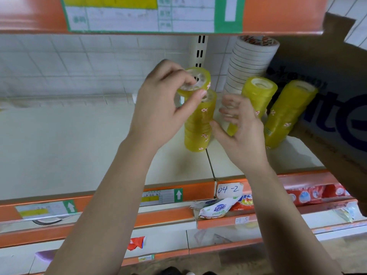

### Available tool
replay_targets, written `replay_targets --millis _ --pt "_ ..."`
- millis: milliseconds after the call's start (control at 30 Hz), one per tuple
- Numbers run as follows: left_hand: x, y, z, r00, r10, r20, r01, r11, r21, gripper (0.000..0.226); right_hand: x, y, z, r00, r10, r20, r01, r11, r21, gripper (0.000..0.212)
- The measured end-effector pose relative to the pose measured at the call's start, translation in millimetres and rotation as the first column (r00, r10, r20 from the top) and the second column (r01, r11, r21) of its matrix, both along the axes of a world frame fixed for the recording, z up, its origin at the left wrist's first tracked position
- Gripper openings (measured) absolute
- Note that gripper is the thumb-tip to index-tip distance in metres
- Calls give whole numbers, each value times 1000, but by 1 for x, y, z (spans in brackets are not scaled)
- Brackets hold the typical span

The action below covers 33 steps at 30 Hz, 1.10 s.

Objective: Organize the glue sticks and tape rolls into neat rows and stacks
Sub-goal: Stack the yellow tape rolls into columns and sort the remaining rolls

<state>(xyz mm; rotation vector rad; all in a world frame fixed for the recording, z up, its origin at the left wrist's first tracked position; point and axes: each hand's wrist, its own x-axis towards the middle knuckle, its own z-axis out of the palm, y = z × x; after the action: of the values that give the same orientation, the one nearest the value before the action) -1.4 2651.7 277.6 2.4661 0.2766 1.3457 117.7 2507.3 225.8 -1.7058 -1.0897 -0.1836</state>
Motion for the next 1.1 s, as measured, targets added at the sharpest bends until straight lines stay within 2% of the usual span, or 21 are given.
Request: replay_targets --millis 167,267,767,933,1100 --pt "23 1 -12 994 -64 -83 60 997 -50 27 -3 -10 -20 999 -21 34 23 999 -46 21" --pt "23 -2 -18 993 -69 -95 62 995 -73 26 -3 -10 -33 999 5 52 -1 996 -87 13" --pt "25 -3 -24 996 -80 -46 74 992 -106 23 0 -12 -47 1000 6 19 -4 994 -105 10" --pt "25 -5 -25 995 -59 -86 59 998 -8 21 1 -14 -47 999 6 38 -2 994 -106 9" --pt "25 -6 -25 991 -3 -137 17 995 101 23 3 -16 -54 990 -1 140 22 989 -148 9"
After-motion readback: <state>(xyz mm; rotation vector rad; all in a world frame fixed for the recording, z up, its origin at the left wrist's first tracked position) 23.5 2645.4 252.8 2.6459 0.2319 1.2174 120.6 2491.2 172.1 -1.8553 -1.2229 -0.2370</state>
